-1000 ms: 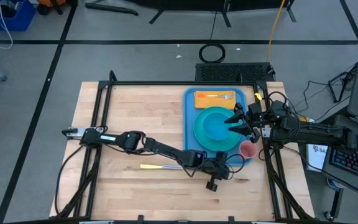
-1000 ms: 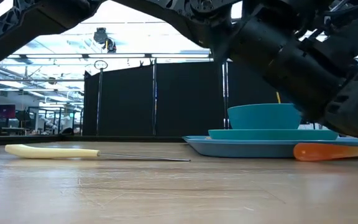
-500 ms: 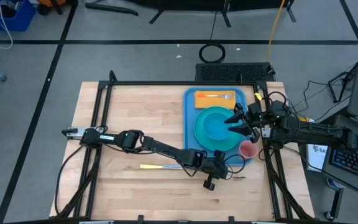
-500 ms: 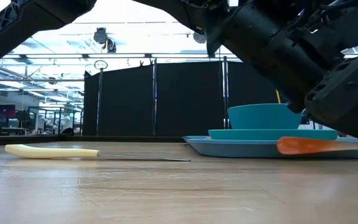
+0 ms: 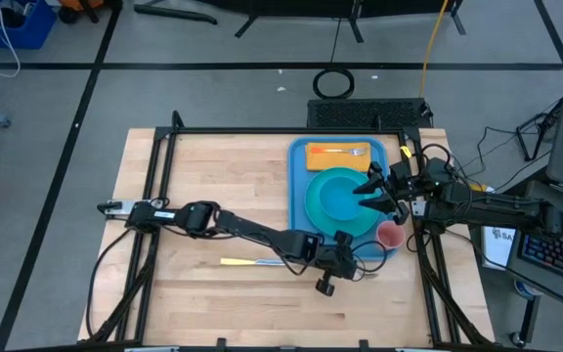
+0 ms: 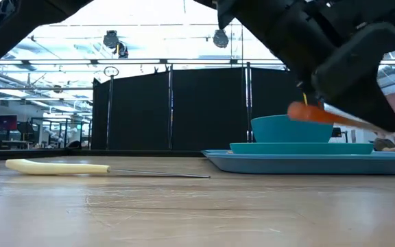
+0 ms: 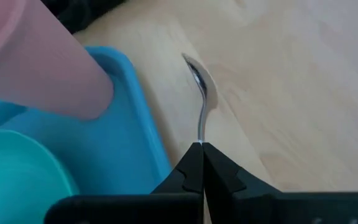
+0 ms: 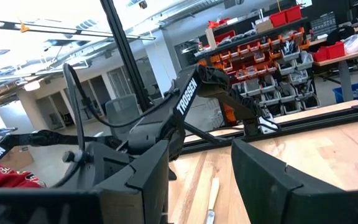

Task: Set up tray
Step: Put the orange spoon to the right of the orange fork on the yellow table napkin on the blue serving tray

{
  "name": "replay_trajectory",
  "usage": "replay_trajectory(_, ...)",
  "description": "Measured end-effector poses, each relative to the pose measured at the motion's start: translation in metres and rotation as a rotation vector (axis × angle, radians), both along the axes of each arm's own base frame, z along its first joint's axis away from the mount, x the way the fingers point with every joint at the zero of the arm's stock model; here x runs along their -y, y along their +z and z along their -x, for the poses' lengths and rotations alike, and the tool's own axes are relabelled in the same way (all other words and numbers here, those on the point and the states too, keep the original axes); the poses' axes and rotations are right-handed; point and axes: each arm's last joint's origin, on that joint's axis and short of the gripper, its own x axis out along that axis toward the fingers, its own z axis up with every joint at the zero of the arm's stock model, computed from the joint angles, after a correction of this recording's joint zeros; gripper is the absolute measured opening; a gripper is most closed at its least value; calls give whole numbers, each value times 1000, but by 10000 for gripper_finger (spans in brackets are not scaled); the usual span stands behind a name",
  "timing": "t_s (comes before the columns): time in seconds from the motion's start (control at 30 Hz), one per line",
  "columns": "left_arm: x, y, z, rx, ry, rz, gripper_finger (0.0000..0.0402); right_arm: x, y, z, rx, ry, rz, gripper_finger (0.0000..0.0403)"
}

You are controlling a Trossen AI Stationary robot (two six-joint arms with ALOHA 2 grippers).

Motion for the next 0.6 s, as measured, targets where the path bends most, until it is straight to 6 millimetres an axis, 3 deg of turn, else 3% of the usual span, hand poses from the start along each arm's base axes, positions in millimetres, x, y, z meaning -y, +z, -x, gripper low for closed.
replay_trajectory(0.37, -1, -4, 5, -64, 9, -31, 0, 0, 0, 0, 0, 0, 0, 164)
replay_trajectory(0.6, 1, -7, 9, -132, -40, 42, 9, 0, 0, 0, 0, 0, 0, 164)
